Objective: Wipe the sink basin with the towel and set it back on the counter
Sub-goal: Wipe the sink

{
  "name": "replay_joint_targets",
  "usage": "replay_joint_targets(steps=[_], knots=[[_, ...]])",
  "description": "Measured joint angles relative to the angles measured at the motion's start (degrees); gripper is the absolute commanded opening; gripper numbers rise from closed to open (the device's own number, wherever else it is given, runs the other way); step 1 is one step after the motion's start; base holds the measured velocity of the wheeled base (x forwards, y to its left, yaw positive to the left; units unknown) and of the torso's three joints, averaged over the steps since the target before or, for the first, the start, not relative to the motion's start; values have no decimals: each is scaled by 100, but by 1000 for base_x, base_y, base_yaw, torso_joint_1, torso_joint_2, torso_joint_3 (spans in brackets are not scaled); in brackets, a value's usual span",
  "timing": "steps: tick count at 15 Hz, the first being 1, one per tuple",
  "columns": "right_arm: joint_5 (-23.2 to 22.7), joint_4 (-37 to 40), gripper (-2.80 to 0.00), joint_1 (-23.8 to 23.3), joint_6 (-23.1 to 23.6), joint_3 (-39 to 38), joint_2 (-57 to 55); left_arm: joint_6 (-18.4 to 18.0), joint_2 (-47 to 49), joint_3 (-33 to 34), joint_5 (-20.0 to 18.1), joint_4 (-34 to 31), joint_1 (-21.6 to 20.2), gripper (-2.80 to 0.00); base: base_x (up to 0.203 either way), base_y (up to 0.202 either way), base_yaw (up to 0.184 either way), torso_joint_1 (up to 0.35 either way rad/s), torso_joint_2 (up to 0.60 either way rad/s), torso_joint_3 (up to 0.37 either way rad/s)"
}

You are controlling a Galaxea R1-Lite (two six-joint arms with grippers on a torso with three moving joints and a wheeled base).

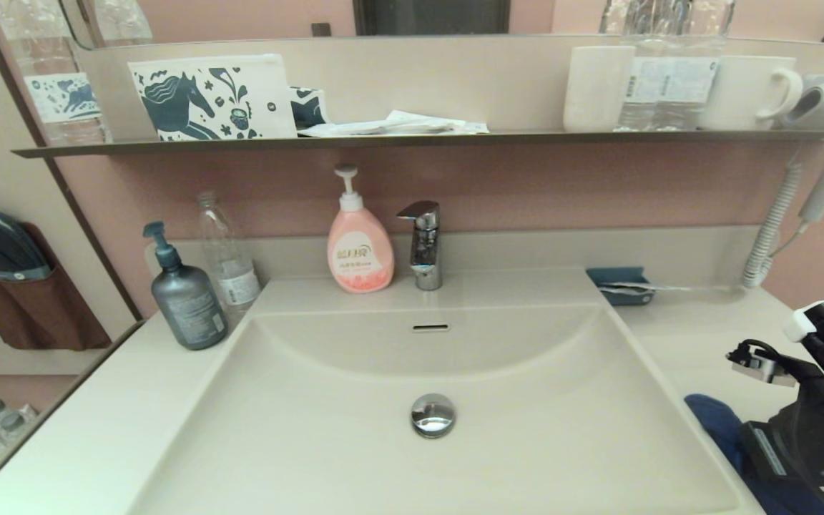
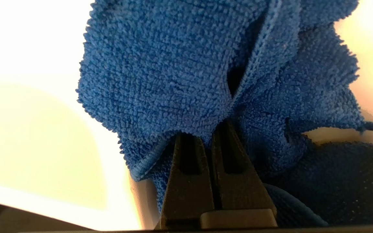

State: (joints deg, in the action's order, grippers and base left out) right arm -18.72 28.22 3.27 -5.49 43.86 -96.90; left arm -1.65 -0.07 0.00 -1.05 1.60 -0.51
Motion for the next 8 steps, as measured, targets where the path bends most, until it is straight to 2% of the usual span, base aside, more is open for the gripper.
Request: replay_joint_targets(steps=[4,8], knots=[[10,-486,-280,-178,-231,140,-285,1,0,0,-2,-2,0,-280,0,0,0,0,0,0],[158,-634,-280,-555,-193,557,-420,-2,0,0,-1,0,0,-280,0,0,0,0,0,0]])
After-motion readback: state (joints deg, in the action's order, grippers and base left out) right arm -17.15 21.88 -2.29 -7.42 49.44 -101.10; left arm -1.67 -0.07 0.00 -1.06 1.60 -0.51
